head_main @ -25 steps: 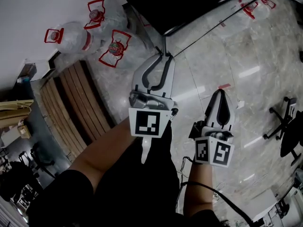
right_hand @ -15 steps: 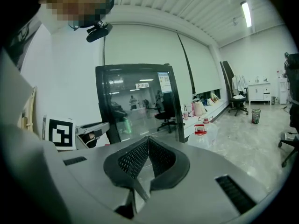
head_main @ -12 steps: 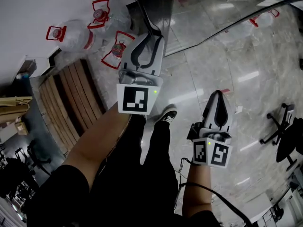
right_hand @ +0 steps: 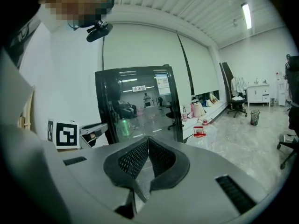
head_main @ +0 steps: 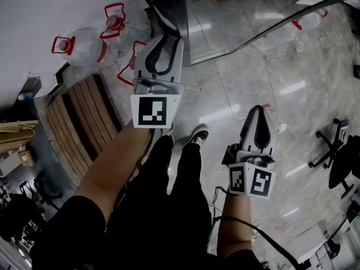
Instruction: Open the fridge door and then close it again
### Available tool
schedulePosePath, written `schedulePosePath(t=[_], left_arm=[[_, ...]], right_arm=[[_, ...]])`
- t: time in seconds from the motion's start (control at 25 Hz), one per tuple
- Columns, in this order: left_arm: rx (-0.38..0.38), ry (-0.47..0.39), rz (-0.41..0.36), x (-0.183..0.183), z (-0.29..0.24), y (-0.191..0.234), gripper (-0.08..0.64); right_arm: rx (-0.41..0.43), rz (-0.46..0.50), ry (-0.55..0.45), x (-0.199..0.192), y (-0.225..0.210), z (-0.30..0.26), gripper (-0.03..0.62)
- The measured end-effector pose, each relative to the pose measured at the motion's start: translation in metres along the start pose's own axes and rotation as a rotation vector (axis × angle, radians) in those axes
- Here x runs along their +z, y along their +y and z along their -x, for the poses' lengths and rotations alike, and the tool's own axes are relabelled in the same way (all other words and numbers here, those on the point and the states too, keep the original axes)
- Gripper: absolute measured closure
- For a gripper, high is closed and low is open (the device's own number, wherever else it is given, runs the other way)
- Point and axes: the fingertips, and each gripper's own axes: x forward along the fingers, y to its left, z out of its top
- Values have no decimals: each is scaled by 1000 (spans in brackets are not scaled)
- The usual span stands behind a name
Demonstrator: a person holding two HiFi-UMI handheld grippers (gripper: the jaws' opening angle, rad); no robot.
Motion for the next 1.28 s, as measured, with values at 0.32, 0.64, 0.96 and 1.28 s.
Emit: schedulePosePath(t=[0.32, 0.64, 0.96, 1.28], left_arm=[[54, 0, -7, 4, 20, 3, 499], [-7, 11, 49, 45, 76, -18, 552], [-91, 15, 74, 112, 126, -38, 554], [-143, -3, 75, 162, 150, -52, 554]], right_arm=[[22, 4, -17, 9, 9, -2, 577], [149, 48, -74, 44, 64, 3, 577], [263, 84, -120, 97, 126, 33, 577], [301, 107, -140, 131, 148, 61, 577]])
